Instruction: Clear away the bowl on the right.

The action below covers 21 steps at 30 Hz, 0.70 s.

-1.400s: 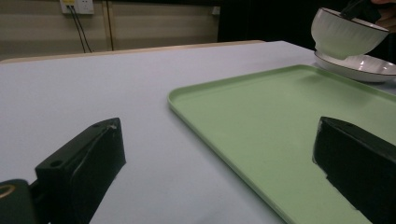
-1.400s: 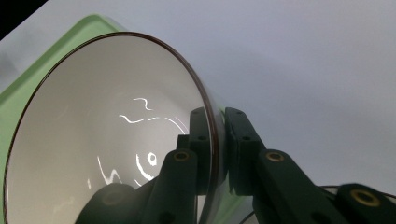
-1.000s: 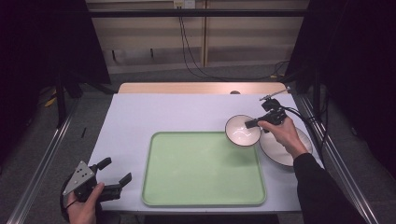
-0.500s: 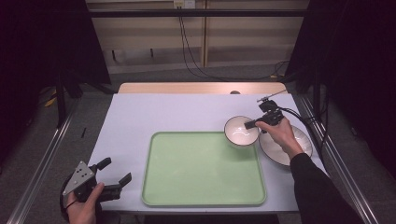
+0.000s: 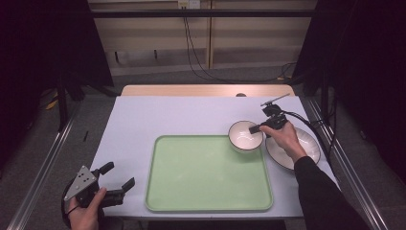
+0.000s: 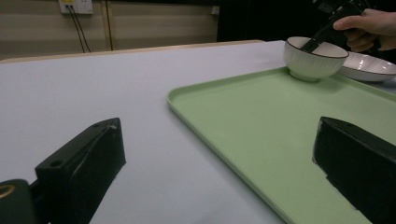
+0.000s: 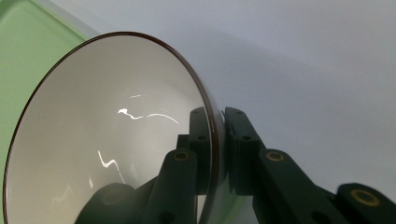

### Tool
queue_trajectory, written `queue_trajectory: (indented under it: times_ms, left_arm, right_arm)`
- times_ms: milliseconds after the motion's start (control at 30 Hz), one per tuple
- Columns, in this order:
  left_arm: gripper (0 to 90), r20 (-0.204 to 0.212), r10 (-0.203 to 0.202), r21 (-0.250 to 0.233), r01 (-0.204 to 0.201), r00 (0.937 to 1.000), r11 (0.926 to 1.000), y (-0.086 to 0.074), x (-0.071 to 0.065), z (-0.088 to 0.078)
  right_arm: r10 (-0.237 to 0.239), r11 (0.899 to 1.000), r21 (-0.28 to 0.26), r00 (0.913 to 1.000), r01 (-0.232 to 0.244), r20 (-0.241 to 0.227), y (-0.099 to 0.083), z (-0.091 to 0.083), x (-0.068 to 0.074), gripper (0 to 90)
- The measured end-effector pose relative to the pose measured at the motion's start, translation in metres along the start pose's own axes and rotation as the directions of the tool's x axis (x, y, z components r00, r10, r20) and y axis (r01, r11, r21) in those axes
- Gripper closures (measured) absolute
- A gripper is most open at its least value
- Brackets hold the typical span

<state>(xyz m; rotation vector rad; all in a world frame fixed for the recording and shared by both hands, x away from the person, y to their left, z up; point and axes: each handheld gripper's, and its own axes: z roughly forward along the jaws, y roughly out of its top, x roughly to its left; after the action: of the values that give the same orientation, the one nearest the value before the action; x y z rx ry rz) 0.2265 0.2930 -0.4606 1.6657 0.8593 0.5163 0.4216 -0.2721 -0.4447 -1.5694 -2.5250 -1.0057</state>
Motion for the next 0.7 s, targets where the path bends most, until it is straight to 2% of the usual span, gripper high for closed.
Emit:
queue_trajectory:
  times_ms: [333, 700]
  left_arm:
    - [2.1, -0.006, 0.001, 0.002, -0.001, 1.0, 1.0, -0.0001, 0.0008, 0.0]
    - [2.1, 0.004, -0.003, -0.006, 0.003, 1.0, 1.0, 0.0002, 0.0002, -0.0004]
  right_arm:
    - [0.014, 1.0, 0.006, 0.9998, -0.015, 0.011, -0.0029, 0.0008, -0.0032, 83.2]
    - [0.0, 1.0, -0.003, 0.9998, 0.0, 0.02, -0.005, 0.0009, -0.0026, 83.2]
